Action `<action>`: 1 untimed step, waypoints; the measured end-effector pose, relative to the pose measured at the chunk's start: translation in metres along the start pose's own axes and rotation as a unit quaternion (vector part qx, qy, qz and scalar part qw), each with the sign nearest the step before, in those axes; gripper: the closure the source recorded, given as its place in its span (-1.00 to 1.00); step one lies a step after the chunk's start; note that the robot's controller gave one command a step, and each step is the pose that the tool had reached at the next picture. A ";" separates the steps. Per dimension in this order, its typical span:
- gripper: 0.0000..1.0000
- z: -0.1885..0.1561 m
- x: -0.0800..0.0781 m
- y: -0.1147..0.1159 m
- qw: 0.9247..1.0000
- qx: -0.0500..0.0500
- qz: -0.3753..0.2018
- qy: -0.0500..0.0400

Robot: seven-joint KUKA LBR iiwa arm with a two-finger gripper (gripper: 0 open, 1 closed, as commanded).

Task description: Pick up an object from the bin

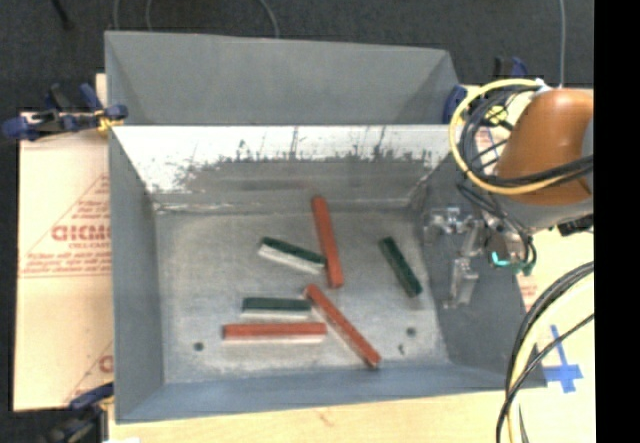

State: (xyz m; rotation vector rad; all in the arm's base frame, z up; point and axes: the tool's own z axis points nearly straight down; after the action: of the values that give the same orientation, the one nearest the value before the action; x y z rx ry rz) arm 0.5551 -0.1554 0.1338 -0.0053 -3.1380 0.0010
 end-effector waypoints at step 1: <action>-1.00 -0.005 -0.002 0.000 1.000 0.001 -0.002 -0.004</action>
Offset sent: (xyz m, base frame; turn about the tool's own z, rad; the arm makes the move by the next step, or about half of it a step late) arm 0.0198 0.0382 -0.0638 0.0595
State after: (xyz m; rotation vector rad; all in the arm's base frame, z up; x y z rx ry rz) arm 0.5572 -0.1550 0.1384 0.0003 -3.1456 0.0034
